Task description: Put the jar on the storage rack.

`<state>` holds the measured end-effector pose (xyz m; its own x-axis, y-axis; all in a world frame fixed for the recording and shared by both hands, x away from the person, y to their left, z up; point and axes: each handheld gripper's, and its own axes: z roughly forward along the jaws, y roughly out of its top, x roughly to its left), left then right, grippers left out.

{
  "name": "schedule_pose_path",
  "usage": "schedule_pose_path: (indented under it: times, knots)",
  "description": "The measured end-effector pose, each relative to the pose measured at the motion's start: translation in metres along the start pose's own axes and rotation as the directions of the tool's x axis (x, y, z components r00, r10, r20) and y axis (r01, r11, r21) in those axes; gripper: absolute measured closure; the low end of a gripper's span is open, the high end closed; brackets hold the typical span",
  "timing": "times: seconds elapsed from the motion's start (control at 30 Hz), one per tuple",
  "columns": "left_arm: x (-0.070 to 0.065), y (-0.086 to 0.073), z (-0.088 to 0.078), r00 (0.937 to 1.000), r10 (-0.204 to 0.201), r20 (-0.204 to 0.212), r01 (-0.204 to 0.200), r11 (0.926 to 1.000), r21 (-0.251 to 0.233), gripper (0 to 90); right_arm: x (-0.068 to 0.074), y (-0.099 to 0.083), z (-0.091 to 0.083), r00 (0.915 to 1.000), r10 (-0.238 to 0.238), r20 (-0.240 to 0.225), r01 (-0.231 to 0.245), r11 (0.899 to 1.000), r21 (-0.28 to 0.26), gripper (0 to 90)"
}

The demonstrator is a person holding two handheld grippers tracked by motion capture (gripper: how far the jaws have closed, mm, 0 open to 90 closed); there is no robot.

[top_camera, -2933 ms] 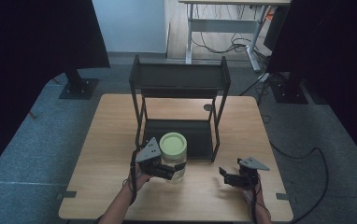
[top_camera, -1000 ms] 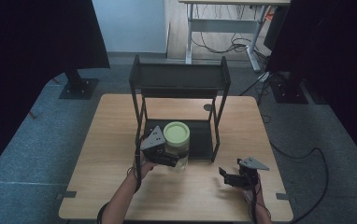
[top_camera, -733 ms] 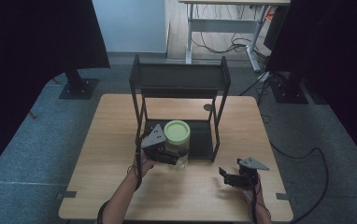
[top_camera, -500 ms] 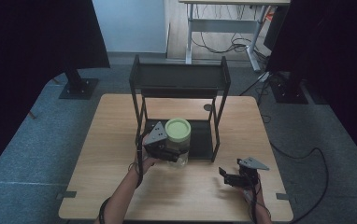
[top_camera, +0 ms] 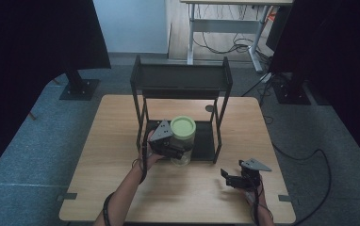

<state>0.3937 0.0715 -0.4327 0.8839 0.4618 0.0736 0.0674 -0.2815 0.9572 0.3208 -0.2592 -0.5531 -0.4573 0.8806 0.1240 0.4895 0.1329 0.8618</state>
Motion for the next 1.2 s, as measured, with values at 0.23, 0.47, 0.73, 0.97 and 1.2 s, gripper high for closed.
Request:
schedule_pose_path:
  times: [0.23, 0.47, 0.73, 0.97, 1.2]
  knots:
    - [0.007, 0.001, 0.007, 1.0, -0.002, -0.006, 0.002, 1.0, 0.003, 10.5, 0.0, 0.0, 0.0, 1.0, -0.002, 0.001, 0.002, 1.0, -0.002, 6.3]
    - [0.014, 0.0, 0.016, 0.9999, -0.013, -0.007, 0.013, 0.9999, 0.005, 10.5, 0.0, 0.0, 0.0, 1.0, -0.004, -0.003, 0.004, 1.0, 0.0, 6.3]
    - [0.024, 0.0, 0.023, 0.9995, -0.024, -0.022, 0.025, 0.9997, 0.007, 10.5, -0.001, 0.0, 0.0, 0.9999, 0.002, -0.013, -0.002, 1.0, 0.002, 6.3]
    - [0.033, -0.003, 0.03, 0.9993, -0.025, -0.028, 0.026, 0.9994, 0.024, 10.5, -0.001, 0.0, -0.001, 0.9999, -0.001, -0.012, 0.001, 1.0, 0.001, 6.2]
    - [0.042, -0.006, 0.038, 0.9991, -0.026, -0.034, 0.028, 0.9988, 0.04, 10.5, -0.002, 0.0, -0.001, 0.9996, 0.018, -0.021, -0.018, 1.0, 0.0, 6.3]
